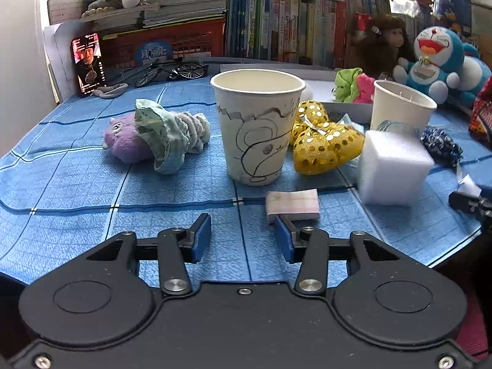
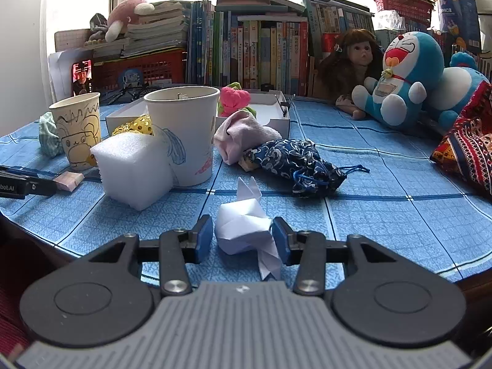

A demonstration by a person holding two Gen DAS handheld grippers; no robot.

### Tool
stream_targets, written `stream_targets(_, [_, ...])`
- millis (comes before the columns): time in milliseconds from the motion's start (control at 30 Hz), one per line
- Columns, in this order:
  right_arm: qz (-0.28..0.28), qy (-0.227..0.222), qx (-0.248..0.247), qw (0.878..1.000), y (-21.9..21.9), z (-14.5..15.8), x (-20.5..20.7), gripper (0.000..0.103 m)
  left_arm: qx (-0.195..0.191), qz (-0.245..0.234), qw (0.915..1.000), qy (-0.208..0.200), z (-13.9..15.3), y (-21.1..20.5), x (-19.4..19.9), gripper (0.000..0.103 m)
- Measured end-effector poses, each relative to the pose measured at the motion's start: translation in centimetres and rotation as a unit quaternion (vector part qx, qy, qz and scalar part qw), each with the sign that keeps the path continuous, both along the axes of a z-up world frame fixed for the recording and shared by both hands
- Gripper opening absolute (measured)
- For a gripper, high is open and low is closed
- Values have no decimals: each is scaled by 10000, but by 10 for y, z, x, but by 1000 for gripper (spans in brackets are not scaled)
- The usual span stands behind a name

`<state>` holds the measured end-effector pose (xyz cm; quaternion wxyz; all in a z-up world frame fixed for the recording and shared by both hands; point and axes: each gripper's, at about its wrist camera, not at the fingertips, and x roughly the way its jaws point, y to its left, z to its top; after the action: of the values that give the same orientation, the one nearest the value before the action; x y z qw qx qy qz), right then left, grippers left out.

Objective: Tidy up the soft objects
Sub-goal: 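Grasp the pink checkered packet with the left tool while the right tool grasps the folded white paper, then carry the packet in the left tool while the right tool carries the white paper to the tray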

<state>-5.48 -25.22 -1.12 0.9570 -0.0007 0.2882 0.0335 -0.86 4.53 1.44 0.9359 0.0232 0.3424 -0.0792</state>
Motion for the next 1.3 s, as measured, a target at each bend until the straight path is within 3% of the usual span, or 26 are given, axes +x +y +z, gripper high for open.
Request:
stream_targets(167, [6, -5, 6, 10000, 1, 0, 0, 59, -233, -198, 9995, -93, 3, -12, -2, 66])
stream_targets(367, [-1, -2, 12, 10000, 1, 0, 1, 60, -194, -200, 9996, -104, -3, -29, 7, 66])
stream_targets(467, [-17, 2, 29, 10000, 1, 0, 1, 60, -142, -203, 9996, -95, -7, -33, 11, 63])
stream_targets(500, [-61, 7, 25, 10000, 1, 0, 2, 58, -101, -198, 9997, -110, -7, -35, 11, 59])
stream_targets(533, [-98, 18, 23, 9999, 1, 0, 2, 46, -69, -199, 9997, -129, -8, -35, 11, 54])
stream_targets(567, [-125, 24, 15, 9999, 1, 0, 3, 46, -42, -203, 9997, -147, -8, -36, 10, 40])
stream_targets(600, [-133, 18, 20, 9999, 1, 0, 3, 45, -27, -196, 9997, -146, -7, -37, 10, 39])
stream_targets(867, [-63, -202, -16, 9998, 3, 12, 1, 45, -117, -336, 9992, -185, 7, -35, -2, 39])
stream_targets(1300, [-274, -806, 331, 9958, -12, 58, 23, 45, -720, -950, 9900, -754, 82, -32, -20, 39])
